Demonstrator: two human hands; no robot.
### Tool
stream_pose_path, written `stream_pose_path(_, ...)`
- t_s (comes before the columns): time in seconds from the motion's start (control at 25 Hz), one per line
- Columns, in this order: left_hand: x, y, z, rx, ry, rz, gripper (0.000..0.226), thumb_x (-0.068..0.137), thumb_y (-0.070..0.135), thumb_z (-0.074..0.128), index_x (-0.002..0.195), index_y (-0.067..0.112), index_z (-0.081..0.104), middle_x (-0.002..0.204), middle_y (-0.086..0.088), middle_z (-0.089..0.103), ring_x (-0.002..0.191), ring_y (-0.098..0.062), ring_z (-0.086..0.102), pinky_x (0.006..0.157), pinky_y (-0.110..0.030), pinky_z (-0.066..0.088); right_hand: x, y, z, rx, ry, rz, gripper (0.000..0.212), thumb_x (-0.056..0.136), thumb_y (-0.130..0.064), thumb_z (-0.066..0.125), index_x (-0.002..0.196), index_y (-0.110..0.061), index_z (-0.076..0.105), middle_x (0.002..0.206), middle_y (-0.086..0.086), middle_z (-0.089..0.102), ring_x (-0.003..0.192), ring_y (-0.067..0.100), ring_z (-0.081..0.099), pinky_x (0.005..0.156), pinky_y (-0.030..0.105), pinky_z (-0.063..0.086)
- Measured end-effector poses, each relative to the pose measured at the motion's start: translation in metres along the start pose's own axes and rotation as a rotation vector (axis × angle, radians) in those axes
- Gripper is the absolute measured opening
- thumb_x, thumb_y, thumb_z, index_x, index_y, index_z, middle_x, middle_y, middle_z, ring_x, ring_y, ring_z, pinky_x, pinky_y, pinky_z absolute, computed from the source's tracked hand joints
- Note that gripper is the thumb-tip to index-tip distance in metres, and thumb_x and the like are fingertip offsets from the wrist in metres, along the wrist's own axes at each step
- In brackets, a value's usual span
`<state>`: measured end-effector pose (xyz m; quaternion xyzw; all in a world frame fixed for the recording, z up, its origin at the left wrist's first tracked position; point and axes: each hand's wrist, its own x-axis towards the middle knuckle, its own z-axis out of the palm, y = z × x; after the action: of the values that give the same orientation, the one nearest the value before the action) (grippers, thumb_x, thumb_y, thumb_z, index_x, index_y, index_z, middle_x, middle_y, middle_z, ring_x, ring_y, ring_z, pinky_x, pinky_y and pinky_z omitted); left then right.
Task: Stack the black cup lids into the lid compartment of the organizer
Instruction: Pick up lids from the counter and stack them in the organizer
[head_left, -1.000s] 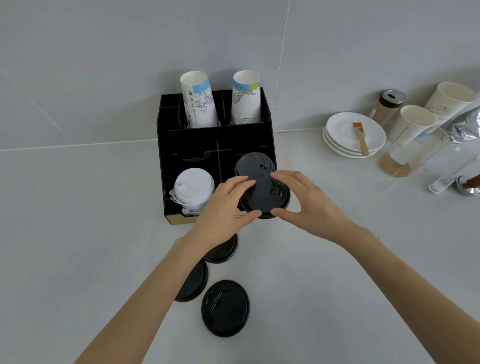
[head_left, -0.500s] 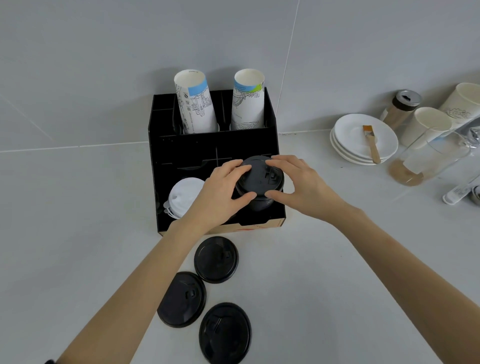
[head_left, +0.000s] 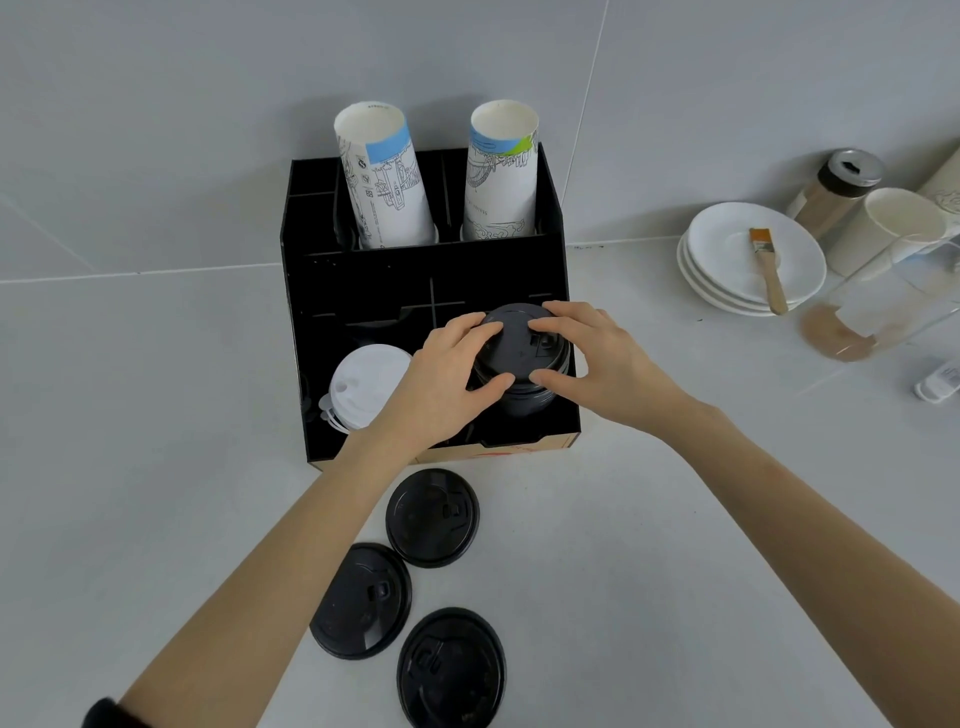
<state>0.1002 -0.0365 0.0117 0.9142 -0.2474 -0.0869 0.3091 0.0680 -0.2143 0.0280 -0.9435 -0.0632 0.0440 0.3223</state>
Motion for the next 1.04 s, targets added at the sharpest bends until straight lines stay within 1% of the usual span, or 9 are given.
stream_pose_path(0.12,-0.002,-0.001,0.003,0.009,-0.009,0.006,0.055,0.084,0.029,0.056,0.133,0.014,0.034,0.144,-0.008,0.033,0.130,-0.025,0.030,0.106,-0.034,0.027,-0.005,0.003,0.005,-0.041,0.013,-0.008,0.050,0.082,-0.023,0.062,0.128,-0.014,0.044,0.143,0.010,0.036,0.130,0.027,0.031,0.108,0.047,0.029)
stream_pose_path(0.2,-0.003,0.000,0.005,0.009,-0.012,0.007,0.056,0.084,0.029,0.057,0.133,0.014,0.034,0.144,-0.008,0.033,0.129,-0.025,0.031,0.105,-0.034,0.028,-0.010,0.005,0.010,-0.063,0.044,-0.016,0.050,0.082,-0.024,0.062,0.128,-0.014,0.044,0.143,0.010,0.036,0.131,0.028,0.030,0.108,0.047,0.030)
stream_pose_path(0.4,-0.009,0.003,0.009,0.014,0.005,0.003,0.056,0.084,0.029,0.056,0.134,0.015,0.033,0.145,-0.007,0.031,0.130,-0.025,0.029,0.105,-0.032,0.027,-0.019,0.006,0.018,-0.005,0.093,-0.001,0.051,0.083,-0.022,0.061,0.129,-0.015,0.042,0.144,0.009,0.035,0.130,0.027,0.033,0.107,0.045,0.032)
stream_pose_path(0.56,-0.012,0.004,0.009,0.049,0.011,0.014,0.056,0.084,0.028,0.056,0.134,0.014,0.033,0.146,-0.008,0.031,0.130,-0.026,0.030,0.106,-0.035,0.028,-0.025,0.007,0.020,0.040,0.123,-0.002,0.050,0.083,-0.021,0.061,0.129,-0.015,0.043,0.144,0.009,0.036,0.130,0.025,0.037,0.107,0.047,0.035)
stream_pose_path(0.68,-0.011,0.004,0.008,0.091,0.045,0.041,0.053,0.084,0.025,0.058,0.131,0.013,0.038,0.144,-0.010,0.035,0.129,-0.028,0.033,0.106,-0.041,0.030,-0.025,0.008,0.021,0.029,0.129,-0.015,0.048,0.083,-0.017,0.061,0.128,-0.013,0.043,0.143,0.010,0.037,0.127,0.026,0.042,0.103,0.048,0.039)
stream_pose_path(0.88,-0.009,0.002,0.009,0.048,0.049,0.007,0.052,0.083,0.026,0.059,0.130,0.017,0.040,0.144,-0.007,0.036,0.129,-0.025,0.033,0.105,-0.035,0.029,-0.023,0.012,0.021,0.028,0.119,-0.024,0.048,0.083,-0.016,0.062,0.127,-0.014,0.045,0.143,0.011,0.038,0.128,0.027,0.041,0.104,0.050,0.039)
stream_pose_path(1.04,-0.008,0.002,0.009,0.045,0.035,-0.003,0.052,0.083,0.027,0.058,0.131,0.018,0.038,0.146,-0.006,0.033,0.130,-0.025,0.033,0.104,-0.034,0.029,-0.023,0.010,0.021,0.046,0.113,-0.004,0.048,0.083,-0.016,0.060,0.128,-0.015,0.044,0.144,0.010,0.036,0.129,0.026,0.040,0.104,0.052,0.037)
